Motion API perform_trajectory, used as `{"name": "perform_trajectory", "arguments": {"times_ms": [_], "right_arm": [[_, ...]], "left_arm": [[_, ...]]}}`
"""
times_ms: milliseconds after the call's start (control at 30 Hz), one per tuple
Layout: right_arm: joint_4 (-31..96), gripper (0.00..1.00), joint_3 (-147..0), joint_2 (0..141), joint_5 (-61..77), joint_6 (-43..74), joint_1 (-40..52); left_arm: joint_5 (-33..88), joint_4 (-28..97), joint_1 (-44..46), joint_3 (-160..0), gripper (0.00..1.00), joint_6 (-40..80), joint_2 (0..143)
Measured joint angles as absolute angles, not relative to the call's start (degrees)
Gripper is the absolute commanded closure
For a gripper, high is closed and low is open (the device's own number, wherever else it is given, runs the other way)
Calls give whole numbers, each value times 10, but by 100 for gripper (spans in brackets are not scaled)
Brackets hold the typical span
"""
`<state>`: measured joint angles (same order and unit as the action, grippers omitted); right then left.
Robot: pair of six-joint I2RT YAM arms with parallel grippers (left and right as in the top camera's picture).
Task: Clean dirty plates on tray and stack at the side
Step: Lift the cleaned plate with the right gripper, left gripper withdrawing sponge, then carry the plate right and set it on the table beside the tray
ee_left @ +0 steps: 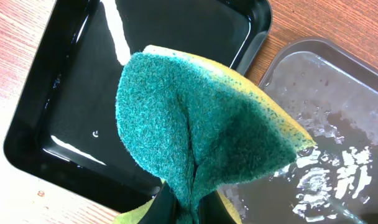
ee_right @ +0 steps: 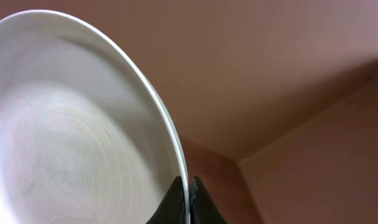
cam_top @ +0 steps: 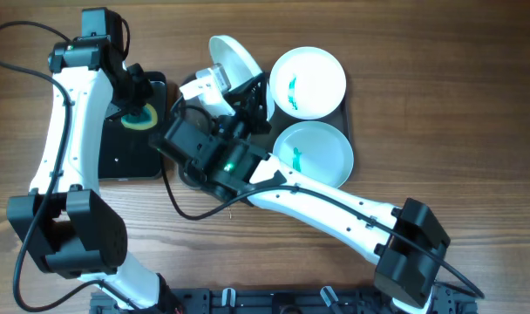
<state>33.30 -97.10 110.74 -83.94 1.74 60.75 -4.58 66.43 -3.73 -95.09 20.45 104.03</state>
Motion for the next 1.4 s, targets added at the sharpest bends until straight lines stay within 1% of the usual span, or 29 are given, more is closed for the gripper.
{"name": "perform_trajectory", "arguments": {"times_ms": [167, 300, 400, 467, 600, 767, 900, 967, 1067, 1200, 1300, 1400], "right_arm": [[320, 96, -971, 1107, -842, -15, 608], [381, 96, -971, 1107, -775, 0, 606], [470, 96, -971, 1107, -623, 53, 589], [491, 96, -971, 1107, -531, 87, 568], [500, 96, -971, 1107, -293, 141, 479], [506, 96, -971, 1107, -13, 163, 327], [533, 96, -971, 1091, 121, 167, 199], [556, 96, -971, 1070, 159, 166, 121], [592, 96, -971, 1042, 180, 163, 34], [625, 96, -971, 1020, 180, 151, -79], [621, 96, -960, 1019, 175, 146, -161], [593, 96, -921, 1018, 173, 142, -210]], "left_arm": [[-46, 664, -37, -951, 96, 204, 1040], [-44, 664, -37, -951, 96, 204, 1040], [-28, 664, -37, -950, 96, 204, 1040], [-14, 663, -37, -950, 96, 204, 1040], [1, 657, -30, -950, 96, 204, 1040], [8, 655, 6, -950, 96, 204, 1040], [11, 645, 41, -950, 96, 204, 1040], [14, 639, 58, -950, 96, 204, 1040], [15, 631, 77, -950, 96, 204, 1040], [16, 620, 92, -950, 96, 204, 1040], [16, 615, 93, -950, 96, 204, 1040], [16, 612, 93, -950, 96, 204, 1040]]}}
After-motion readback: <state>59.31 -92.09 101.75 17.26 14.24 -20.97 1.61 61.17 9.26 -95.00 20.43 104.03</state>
